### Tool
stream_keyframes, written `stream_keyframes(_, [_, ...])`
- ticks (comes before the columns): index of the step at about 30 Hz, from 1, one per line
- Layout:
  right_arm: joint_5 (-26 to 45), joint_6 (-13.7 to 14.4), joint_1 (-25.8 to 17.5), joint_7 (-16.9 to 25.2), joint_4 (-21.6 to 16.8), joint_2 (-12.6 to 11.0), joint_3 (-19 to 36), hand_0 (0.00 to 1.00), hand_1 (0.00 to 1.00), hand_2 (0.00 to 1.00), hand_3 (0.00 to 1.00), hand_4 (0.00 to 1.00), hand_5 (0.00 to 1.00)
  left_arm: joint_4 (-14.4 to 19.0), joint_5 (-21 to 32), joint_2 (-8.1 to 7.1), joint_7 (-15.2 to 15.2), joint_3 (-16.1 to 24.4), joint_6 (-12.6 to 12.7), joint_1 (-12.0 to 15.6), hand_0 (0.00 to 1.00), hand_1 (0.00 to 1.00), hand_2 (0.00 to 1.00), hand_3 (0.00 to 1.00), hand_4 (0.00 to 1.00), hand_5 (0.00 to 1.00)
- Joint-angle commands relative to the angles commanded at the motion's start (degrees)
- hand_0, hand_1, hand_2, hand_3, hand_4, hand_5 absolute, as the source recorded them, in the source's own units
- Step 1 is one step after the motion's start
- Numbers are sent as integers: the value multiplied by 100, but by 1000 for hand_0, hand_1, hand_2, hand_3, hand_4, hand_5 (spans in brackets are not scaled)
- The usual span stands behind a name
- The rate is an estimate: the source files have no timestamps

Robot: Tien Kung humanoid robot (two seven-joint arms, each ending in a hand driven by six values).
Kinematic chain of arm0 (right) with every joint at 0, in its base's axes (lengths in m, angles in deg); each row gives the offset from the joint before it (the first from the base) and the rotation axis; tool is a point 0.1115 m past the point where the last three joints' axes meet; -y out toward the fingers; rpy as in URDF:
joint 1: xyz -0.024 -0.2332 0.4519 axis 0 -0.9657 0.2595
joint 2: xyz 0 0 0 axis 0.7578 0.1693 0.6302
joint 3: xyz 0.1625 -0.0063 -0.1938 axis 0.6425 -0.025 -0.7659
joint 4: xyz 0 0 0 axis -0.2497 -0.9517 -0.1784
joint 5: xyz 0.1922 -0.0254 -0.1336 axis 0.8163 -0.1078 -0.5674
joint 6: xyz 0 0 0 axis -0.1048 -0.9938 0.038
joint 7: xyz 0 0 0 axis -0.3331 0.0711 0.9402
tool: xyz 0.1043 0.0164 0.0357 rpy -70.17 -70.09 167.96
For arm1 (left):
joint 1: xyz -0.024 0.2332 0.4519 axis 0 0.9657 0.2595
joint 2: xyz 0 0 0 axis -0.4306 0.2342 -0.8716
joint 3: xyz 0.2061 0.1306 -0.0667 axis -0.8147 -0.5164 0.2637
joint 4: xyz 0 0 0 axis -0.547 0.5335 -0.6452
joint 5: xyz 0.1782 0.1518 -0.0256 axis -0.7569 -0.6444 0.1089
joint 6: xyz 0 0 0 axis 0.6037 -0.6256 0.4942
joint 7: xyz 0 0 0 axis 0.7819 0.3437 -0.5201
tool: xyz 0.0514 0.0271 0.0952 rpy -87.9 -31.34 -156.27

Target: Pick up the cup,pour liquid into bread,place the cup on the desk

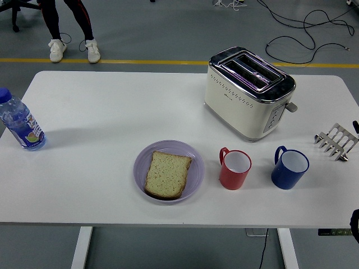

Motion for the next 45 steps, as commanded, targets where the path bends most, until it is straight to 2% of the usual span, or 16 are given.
stream_keyframes(5, [-968, 332, -133, -348, 66, -96, -153, 797, 766, 801, 831, 814, 79, 0, 3, -4, 1, 25, -3, -1, 662, 702, 727, 632, 393, 930])
stream_keyframes(6, [-1192, 387, -159, -399, 71, -116, -183, 918, 861, 929, 991, 919, 2, 0, -1, -4, 1, 29, -4, -8, 661, 702, 727, 633, 394, 931])
stream_keyframes(9, [-1937, 543, -322, -592, 100, -199, -324, 918, 861, 929, 991, 919, 2, 0, -39, -3, -7, 62, -5, -28, 661, 702, 727, 633, 394, 931])
stream_keyframes(14, [-3166, 668, -617, -646, 143, -229, -475, 929, 875, 946, 998, 926, 2, 0, -74, -12, -14, 111, -9, -20, 662, 702, 727, 633, 391, 931])
stream_keyframes(19, [-4214, 991, -902, -421, 113, -274, -754, 951, 884, 946, 998, 934, 2, 0, -487, -11, -95, 505, -23, -40, 661, 702, 726, 634, 391, 930])
stream_keyframes(22, [-4262, 1069, -975, -298, 51, -283, -870, 951, 884, 946, 998, 934, 2, 0, -480, -14, -90, 524, -20, -52, 661, 702, 726, 634, 391, 930])
stream_keyframes(27, [-4071, 893, -1102, -119, -87, -315, -1201, 950, 881, 942, 998, 943, 2, 0, -437, -12, -82, 499, -15, -75, 662, 702, 727, 634, 391, 932])
stream_keyframes(32, [-3884, 915, -1135, 70, -72, -292, -1463, 942, 878, 943, 998, 949, 2, 0, -352, -11, -58, 432, -9, -99, 661, 702, 727, 635, 391, 933])
stream_keyframes(38, [-3632, 1101, -952, 288, 178, -251, -1895, 937, 874, 941, 991, 951, 2, 0, -217, -9, -19, 348, -3, -69, 661, 702, 727, 635, 390, 936])
stream_keyframes(45, [-3442, 1104, -662, 324, 519, -146, -2146, 938, 872, 941, 993, 951, 2, 0, -16, -16, 3, 119, 10, -42, 661, 702, 727, 636, 390, 938])
